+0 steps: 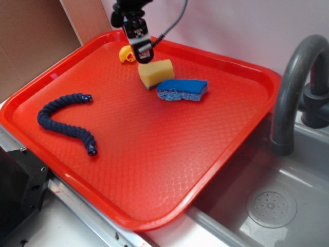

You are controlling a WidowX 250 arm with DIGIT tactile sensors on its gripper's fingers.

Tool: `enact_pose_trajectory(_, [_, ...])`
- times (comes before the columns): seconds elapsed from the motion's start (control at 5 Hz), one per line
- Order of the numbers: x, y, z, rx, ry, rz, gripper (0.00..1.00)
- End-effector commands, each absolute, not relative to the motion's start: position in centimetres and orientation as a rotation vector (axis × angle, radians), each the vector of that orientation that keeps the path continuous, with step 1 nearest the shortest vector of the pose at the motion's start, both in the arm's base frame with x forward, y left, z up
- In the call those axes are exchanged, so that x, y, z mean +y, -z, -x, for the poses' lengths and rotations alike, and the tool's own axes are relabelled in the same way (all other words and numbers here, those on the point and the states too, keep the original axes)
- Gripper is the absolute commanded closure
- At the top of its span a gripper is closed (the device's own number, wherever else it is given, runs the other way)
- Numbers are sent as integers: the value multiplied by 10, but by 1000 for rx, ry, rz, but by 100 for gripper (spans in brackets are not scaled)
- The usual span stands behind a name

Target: Grab the green sponge.

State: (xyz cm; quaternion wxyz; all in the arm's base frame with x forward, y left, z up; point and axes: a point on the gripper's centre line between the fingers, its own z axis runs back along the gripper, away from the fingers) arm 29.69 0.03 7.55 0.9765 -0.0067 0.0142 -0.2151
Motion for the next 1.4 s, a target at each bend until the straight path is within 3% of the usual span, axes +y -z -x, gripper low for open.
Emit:
enact_pose_trajectory(0.0, [-16, -52, -312, 45, 517, 16, 0])
enact_pose_trajectory(0.2, [-26, -40, -304, 58, 580, 96, 0])
enact_pose_trajectory(0.4, [-29, -20, -297, 116, 591, 63, 0])
enact_pose_trajectory(0.8, [-13, -7, -300, 149, 525, 46, 4])
enact_pose_trajectory(1.0, [-16, -17, -296, 144, 515, 22, 100])
enact_pose_trajectory(1.2, [-21, -40, -293, 108, 521, 14, 100])
